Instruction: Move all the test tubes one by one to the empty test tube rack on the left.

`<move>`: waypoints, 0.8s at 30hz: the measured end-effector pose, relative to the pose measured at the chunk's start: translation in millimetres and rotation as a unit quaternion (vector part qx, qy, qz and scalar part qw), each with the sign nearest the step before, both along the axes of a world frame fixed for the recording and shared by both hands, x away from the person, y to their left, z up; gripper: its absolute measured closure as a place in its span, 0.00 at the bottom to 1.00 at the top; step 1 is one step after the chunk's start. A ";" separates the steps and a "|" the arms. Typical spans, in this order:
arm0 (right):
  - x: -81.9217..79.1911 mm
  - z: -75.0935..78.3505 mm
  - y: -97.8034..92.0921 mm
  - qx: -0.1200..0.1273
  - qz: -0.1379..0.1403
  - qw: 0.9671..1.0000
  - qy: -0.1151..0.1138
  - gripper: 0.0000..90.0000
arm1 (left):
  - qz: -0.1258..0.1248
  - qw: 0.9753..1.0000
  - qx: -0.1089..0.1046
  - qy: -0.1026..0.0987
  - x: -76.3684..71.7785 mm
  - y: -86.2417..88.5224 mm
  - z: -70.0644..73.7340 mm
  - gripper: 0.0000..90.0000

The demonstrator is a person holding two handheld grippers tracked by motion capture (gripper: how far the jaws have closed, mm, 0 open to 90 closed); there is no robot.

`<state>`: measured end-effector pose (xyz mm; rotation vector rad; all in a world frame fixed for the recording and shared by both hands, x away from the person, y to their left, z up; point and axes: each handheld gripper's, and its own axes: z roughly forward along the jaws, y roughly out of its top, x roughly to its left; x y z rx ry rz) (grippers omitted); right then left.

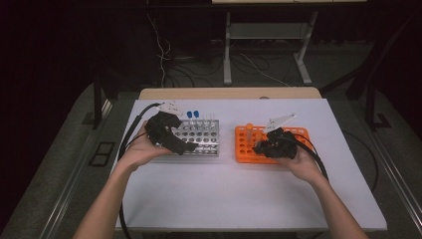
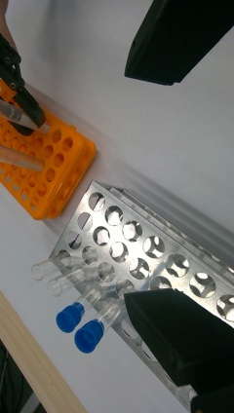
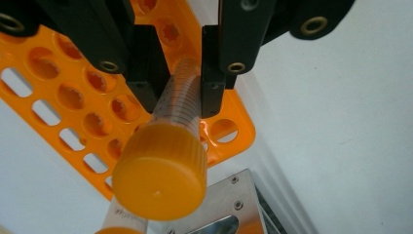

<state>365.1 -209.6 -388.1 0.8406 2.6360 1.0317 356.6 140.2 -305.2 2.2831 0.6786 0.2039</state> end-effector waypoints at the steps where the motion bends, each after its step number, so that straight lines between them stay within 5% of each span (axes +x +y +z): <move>1: -0.6 1.6 -0.7 0.001 -0.002 1.000 0.000 0.82 | 0.000 1.000 0.001 0.000 -0.3 -0.3 0.2 0.00; 10: -4.0 24.1 -6.3 0.016 0.003 1.000 -0.011 0.82 | -0.010 1.000 0.003 -0.005 -0.7 -7.2 7.1 0.00; 24: -11.4 41.0 1.3 0.026 0.034 0.999 0.003 0.82 | -0.041 0.999 0.015 -0.009 -3.7 -25.9 14.9 0.00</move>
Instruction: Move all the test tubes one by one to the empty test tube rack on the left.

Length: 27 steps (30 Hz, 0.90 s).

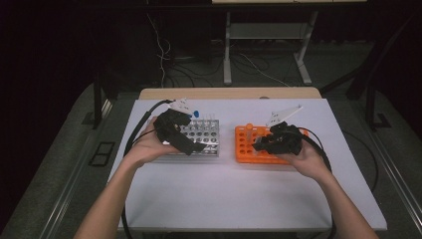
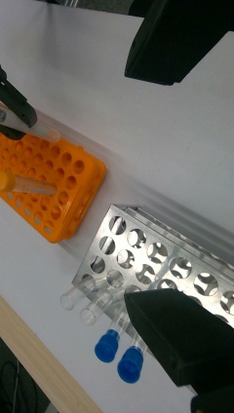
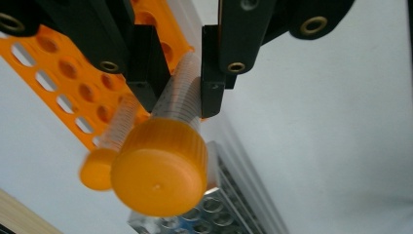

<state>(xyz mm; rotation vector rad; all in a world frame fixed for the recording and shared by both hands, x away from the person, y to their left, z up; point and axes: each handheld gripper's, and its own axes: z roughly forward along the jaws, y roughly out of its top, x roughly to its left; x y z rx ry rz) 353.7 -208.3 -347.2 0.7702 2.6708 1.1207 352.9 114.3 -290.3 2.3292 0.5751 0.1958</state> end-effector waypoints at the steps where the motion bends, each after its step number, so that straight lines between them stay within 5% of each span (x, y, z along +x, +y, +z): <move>1: -0.8 1.2 1.6 0.002 0.005 1.000 0.001 0.82 | -0.002 1.000 0.000 0.000 -0.5 -1.3 0.3 0.00; 11: -7.5 10.6 26.5 -0.009 0.049 0.999 -0.002 0.82 | -0.028 1.000 0.011 -0.004 -4.2 -12.9 2.6 0.00; 27: -16.2 2.0 68.9 -0.015 0.101 0.995 0.006 0.82 | -0.061 0.998 0.021 0.009 -10.8 -26.4 -3.9 0.01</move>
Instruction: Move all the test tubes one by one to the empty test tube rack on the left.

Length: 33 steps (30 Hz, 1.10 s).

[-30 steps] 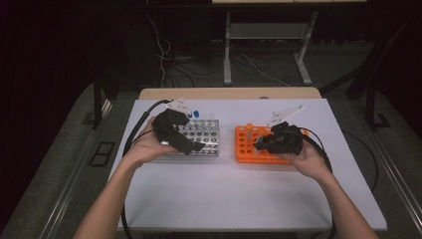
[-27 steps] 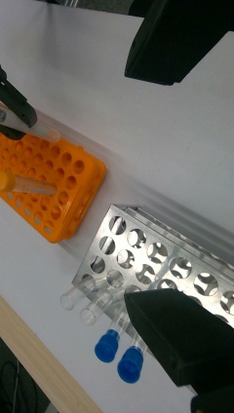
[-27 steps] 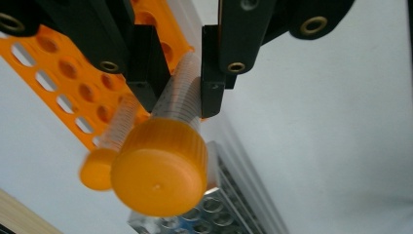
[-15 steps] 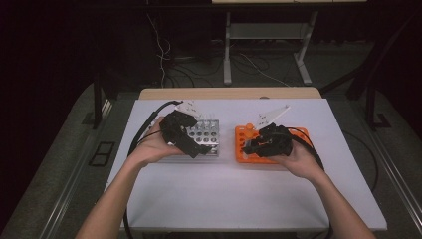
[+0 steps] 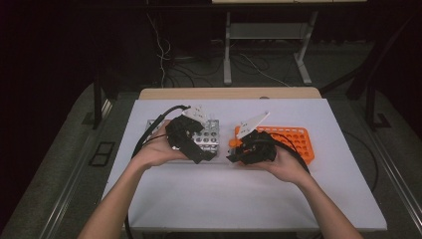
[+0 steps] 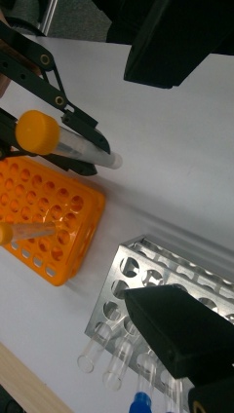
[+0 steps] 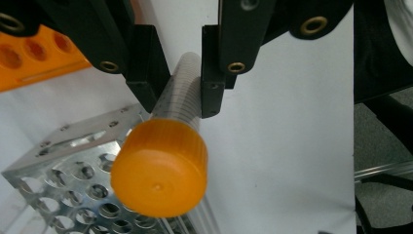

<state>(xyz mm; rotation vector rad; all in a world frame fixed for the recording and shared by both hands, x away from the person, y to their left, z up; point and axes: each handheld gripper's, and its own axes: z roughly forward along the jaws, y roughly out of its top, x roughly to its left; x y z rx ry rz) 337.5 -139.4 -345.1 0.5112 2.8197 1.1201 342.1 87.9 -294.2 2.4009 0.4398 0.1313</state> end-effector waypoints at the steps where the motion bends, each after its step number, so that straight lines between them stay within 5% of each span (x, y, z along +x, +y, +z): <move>1: -0.6 -0.2 2.2 0.000 0.002 1.000 0.001 0.82 | -0.003 1.000 0.002 0.001 -0.1 -0.3 -0.1 0.01; 17: -3.6 -2.2 35.5 -0.012 0.036 0.999 0.001 0.82 | -0.048 0.999 0.013 0.013 -5.4 -6.0 -3.3 0.16; 33: -11.1 -6.2 60.3 -0.023 0.062 0.998 -0.004 0.82 | -0.088 0.996 0.015 0.021 -8.0 -2.7 -4.6 0.75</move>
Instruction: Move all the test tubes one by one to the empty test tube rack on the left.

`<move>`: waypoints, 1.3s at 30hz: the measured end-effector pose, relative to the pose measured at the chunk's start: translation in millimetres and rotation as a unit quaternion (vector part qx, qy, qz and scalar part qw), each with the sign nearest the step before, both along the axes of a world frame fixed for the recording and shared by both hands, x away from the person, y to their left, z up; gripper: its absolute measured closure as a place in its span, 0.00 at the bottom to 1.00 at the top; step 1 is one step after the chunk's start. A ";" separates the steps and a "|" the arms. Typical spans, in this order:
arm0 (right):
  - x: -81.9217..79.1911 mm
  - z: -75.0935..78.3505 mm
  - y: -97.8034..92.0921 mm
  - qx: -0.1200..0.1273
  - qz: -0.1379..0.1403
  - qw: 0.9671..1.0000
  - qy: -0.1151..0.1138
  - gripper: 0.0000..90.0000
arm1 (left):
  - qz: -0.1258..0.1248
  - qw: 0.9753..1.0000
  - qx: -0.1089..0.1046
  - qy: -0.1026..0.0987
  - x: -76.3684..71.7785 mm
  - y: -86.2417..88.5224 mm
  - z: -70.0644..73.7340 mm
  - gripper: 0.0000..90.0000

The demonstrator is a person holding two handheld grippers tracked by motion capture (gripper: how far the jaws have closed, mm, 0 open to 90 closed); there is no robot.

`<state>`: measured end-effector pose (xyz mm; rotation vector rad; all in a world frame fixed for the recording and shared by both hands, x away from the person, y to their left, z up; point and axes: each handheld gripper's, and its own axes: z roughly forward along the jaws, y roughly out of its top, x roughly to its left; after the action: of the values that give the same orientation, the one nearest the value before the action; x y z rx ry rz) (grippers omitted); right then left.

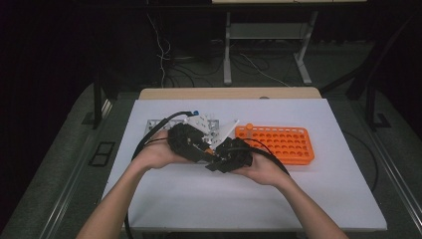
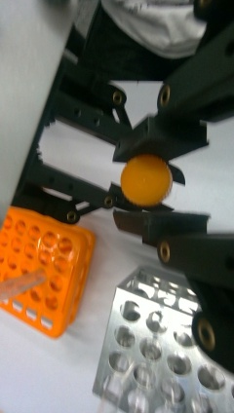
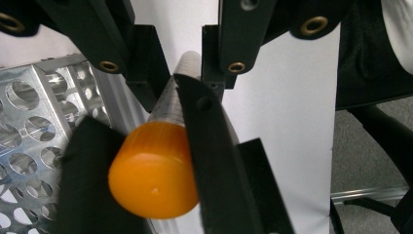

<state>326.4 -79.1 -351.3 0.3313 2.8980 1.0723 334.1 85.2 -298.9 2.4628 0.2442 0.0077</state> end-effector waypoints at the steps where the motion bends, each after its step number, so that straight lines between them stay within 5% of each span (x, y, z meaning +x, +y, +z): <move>1: 0.4 -0.2 0.1 0.002 0.001 1.000 -0.001 0.81 | 0.000 1.000 0.000 -0.002 0.0 0.3 -0.2 0.75; 6: 0.9 -0.9 0.1 0.000 -0.001 1.000 0.000 0.80 | 0.003 1.000 0.005 -0.002 1.6 2.1 -0.1 0.76; 14: 4.0 4.6 -12.1 0.010 -0.022 1.000 0.003 0.61 | 0.030 1.000 0.001 0.000 9.1 14.9 4.0 0.76; 26: 6.8 10.9 -44.1 0.035 -0.067 0.997 0.008 0.20 | 0.062 0.998 0.003 -0.013 18.8 36.1 16.3 0.76; 32: 7.0 14.7 -60.3 0.057 -0.088 0.994 0.014 0.10 | 0.077 0.997 0.006 -0.019 23.9 44.1 22.0 0.76; 34: 7.7 16.2 -65.7 0.062 -0.095 0.993 0.018 0.00 | 0.081 0.996 0.009 -0.020 26.1 46.5 23.7 0.76; 39: 7.3 19.6 -80.4 0.073 -0.107 0.991 0.018 0.00 | 0.092 0.995 0.012 -0.025 30.4 50.5 27.8 0.76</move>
<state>333.7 -159.5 -331.6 0.6563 2.7397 1.2524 364.5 135.8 -271.0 2.4522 0.4507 0.1506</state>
